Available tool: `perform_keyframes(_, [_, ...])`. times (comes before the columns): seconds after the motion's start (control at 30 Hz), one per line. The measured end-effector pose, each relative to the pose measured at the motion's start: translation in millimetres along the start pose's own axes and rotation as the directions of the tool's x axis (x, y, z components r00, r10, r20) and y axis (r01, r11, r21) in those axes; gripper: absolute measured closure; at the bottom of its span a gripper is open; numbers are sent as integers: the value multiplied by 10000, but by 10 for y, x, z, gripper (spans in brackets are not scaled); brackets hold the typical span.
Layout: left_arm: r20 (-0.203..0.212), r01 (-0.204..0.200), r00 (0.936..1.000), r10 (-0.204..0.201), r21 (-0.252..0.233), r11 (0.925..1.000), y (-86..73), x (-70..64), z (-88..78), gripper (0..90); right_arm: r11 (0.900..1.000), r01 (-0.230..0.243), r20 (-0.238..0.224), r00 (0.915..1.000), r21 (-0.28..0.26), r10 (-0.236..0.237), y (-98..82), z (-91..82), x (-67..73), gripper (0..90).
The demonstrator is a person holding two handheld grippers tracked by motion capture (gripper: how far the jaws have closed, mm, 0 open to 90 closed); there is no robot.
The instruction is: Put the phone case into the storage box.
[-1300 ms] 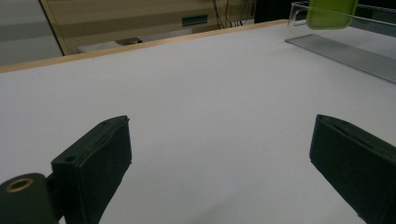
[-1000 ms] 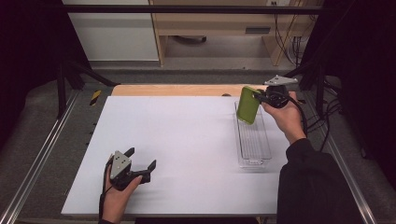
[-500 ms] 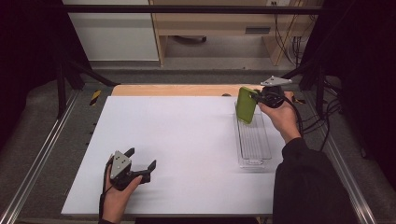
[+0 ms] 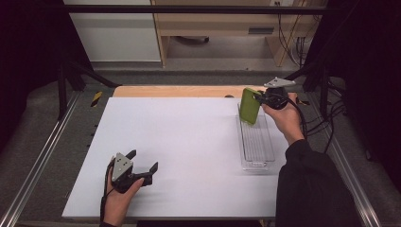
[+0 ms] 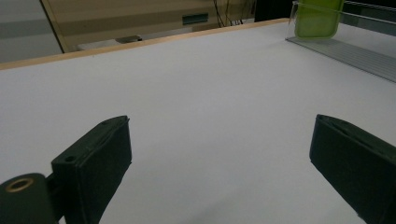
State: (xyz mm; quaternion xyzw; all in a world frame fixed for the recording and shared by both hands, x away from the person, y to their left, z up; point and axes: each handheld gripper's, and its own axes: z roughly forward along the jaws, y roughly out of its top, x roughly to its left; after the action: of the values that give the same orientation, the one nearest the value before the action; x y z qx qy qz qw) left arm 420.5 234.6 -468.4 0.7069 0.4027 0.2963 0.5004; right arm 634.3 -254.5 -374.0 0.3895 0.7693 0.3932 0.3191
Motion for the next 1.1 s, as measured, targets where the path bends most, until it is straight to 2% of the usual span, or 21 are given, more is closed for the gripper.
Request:
perform_keyframes(0.6, [3,20,10000,-20,-17,10000,1,3,-5,52,9998,167,96,9998,-92,-167,6,58,47,764])
perform_keyframes(1.1, [-13,19,10000,-19,-48,10000,4,6,-11,52,9998,105,206,9997,-165,-102,6,76,53,759])
